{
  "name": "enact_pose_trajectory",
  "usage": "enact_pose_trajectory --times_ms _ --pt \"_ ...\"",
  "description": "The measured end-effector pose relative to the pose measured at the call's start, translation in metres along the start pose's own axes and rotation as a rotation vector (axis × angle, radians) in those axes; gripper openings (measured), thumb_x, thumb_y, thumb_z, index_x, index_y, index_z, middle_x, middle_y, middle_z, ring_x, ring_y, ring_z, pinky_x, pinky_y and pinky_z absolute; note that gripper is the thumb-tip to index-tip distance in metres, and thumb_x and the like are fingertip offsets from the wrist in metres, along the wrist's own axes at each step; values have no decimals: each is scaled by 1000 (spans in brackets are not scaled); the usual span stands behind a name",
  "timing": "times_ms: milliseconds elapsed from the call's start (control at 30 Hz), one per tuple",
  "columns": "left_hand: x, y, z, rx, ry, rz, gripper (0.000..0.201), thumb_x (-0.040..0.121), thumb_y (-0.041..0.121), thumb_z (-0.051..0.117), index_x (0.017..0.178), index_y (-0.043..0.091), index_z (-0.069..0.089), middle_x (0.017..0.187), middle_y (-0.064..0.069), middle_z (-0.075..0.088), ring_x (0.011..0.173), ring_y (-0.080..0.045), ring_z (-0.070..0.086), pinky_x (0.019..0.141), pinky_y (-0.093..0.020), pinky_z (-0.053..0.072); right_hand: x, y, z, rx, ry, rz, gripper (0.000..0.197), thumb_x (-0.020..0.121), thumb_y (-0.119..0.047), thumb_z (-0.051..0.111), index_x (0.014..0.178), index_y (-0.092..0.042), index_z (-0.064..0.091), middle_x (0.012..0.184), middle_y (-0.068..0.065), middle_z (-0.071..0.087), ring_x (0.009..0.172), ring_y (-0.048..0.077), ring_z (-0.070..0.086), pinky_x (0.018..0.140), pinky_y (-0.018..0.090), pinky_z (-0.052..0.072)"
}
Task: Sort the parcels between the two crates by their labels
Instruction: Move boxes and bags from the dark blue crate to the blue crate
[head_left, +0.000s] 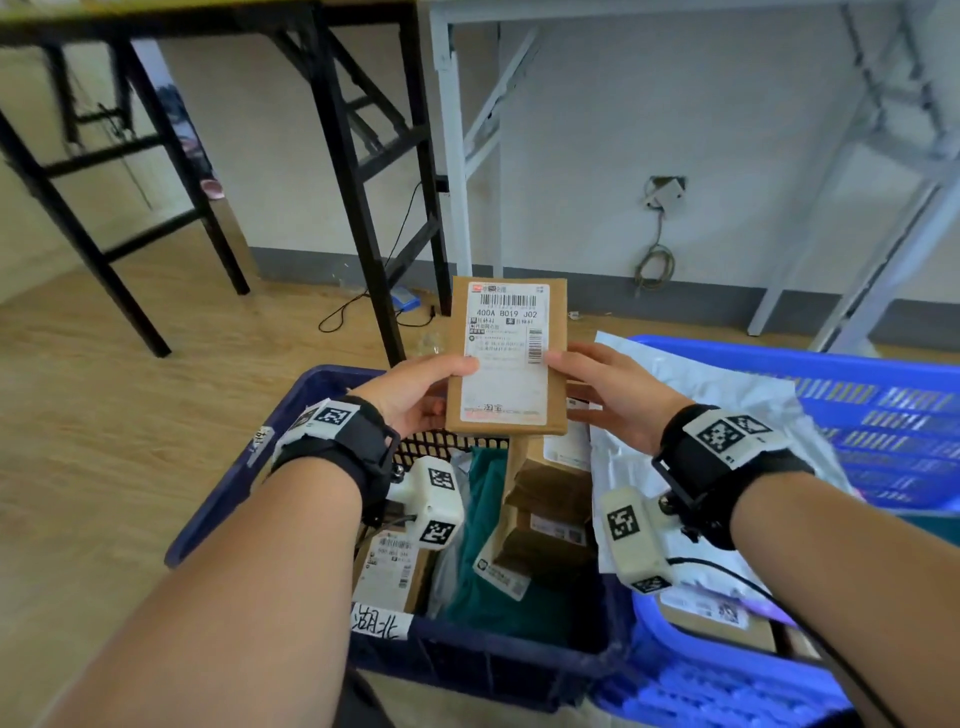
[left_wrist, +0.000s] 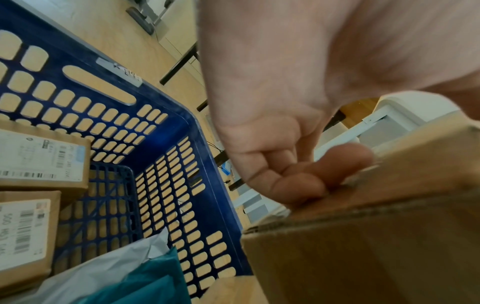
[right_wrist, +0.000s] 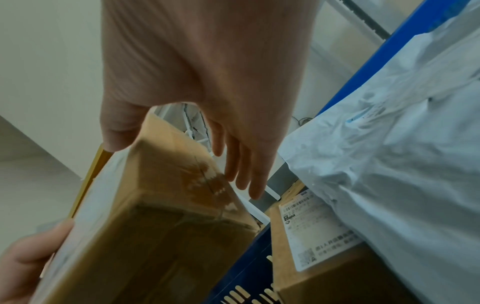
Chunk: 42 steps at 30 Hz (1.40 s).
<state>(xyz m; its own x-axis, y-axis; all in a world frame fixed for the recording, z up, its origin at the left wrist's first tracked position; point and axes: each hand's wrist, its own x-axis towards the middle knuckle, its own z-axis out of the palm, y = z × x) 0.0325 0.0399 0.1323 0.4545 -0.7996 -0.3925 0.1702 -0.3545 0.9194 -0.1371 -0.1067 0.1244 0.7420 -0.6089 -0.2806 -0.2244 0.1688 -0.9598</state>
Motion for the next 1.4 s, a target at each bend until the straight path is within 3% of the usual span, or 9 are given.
enact_pose_trajectory --times_ms 100,367,767,967,1133,1200,1267,1300,1400 --pt "3 0 2 5 -23 12 25 91 32 58 114 22 59 110 -6 70 99 -22 65 91 -36 50 1 0 3 63 -7 5 51 84 -32 70 130 -19 52 111 1 71 99 16 68 80 32 55" --pt "5 -1 0 16 -35 1 35 89 33 60 121 19 57 108 -5 71 90 -19 67 71 -28 52 3 4 5 81 6 18 51 83 -31 71 129 -19 52 112 3 70 100 19 68 75 32 56" --pt "19 16 38 64 -56 24 35 87 38 63 114 16 61 112 -11 70 102 -27 61 98 -37 47 -10 0 -24 101 110 4 42 85 -39 67 122 -20 59 106 1 71 96 18 68 78 33 55" --pt "35 25 96 117 -153 41 36 85 46 64 108 18 64 103 -7 66 74 -19 54 73 -27 49 -36 -1 -73 129 245 37 36 85 -41 66 117 -24 62 101 -3 70 97 18 65 90 45 53" --pt "47 32 148 76 -212 123 50 83 53 64 118 17 65 115 -6 66 66 -15 55 63 -25 47 -59 4 -124 103 450 3 45 77 -44 72 116 -21 63 104 0 72 91 19 67 86 42 54" --pt "52 33 163 45 -173 168 54 82 56 64 120 19 61 121 -6 64 63 -13 57 58 -23 48 -69 7 -148 104 596 -40 61 68 -47 75 120 -19 59 105 2 72 84 16 67 69 32 59" --pt "58 33 174 38 -138 189 56 83 56 62 124 18 58 121 -4 64 62 -10 58 55 -21 48 -81 11 -175 43 786 -88 72 66 -47 76 127 -20 50 108 1 67 78 11 65 51 19 50" --pt "60 32 177 42 -130 195 56 84 56 61 125 17 58 119 -3 65 62 -10 58 55 -20 48 -88 14 -190 -13 877 -101 77 63 -49 75 129 -23 46 111 -1 64 83 11 66 55 22 52" --pt "67 28 182 48 -108 196 48 86 52 61 119 17 61 116 -2 68 64 -9 57 55 -19 46 -108 30 -231 -294 1094 -37 90 45 -61 69 126 -30 43 119 3 56 104 24 62 87 43 54"
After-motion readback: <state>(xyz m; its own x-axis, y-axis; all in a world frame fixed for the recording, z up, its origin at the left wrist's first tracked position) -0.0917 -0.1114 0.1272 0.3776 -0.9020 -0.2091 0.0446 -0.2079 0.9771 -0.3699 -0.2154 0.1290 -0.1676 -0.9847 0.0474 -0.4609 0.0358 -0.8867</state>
